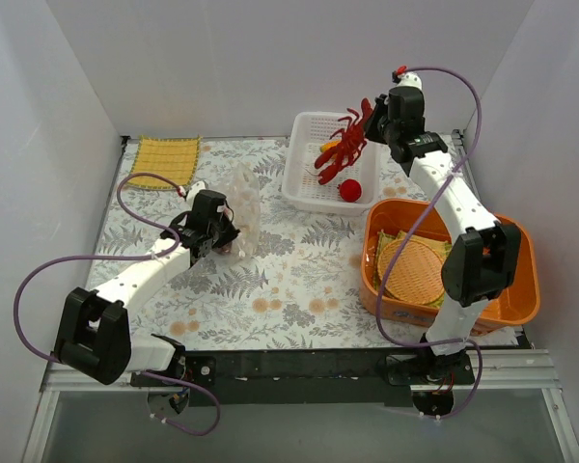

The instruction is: Open the zip-top bag and remove the fake food

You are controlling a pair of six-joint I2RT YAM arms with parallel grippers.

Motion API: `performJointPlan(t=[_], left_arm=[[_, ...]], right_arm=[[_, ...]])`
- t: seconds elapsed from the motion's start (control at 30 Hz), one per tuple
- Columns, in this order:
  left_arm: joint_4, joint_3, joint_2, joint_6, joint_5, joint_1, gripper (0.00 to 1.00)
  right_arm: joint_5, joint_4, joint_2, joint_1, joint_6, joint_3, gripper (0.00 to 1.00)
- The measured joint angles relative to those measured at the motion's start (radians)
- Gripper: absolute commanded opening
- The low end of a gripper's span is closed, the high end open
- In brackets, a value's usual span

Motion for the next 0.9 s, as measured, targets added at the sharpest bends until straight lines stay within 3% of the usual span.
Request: performJointPlan(t=[0.17, 0.2, 0.27, 0.3, 0.4, 0.5, 0.77, 0.9], left_arm=[[-0.002, 0.015, -0.003, 0.023, 0.051, 0.000, 0.00], [-0.003, 0.018, -0.003, 0.026, 0.062, 0.000, 0.00], [-0.003, 0.024, -0.003, 0.032, 0.076, 0.000, 0.00], [-0.003, 0.029, -0.003, 0.037, 0.085, 0.000, 0.00], [-0.003, 0.040, -0.003, 0.051, 0.100, 0.000, 0.00], [-0.002, 0.051, -0.003, 0.067, 0.113, 0.000, 0.00], [-0.002, 0.058, -0.003, 0.085, 0.150, 0.000, 0.00], [-0.002, 0.058, -0.003, 0.085, 0.156, 0.000, 0.00]], right_arm=[[-0.113, -0.010, 0.129, -0.055, 0.048, 0.017, 0.01], [-0.149, -0.024, 0.154, -0.065, 0.063, 0.035, 0.05], [-0.190, -0.053, 0.201, -0.080, 0.073, 0.103, 0.19], [-0.209, -0.071, 0.226, -0.087, 0.073, 0.143, 0.38], [-0.246, -0.134, 0.288, -0.097, 0.066, 0.248, 0.65], [-0.261, -0.188, 0.320, -0.097, 0.051, 0.298, 0.77], [-0.202, -0.294, 0.292, -0.069, 0.015, 0.275, 0.75], [-0.164, -0.314, 0.201, -0.020, 0.004, 0.211, 0.63]])
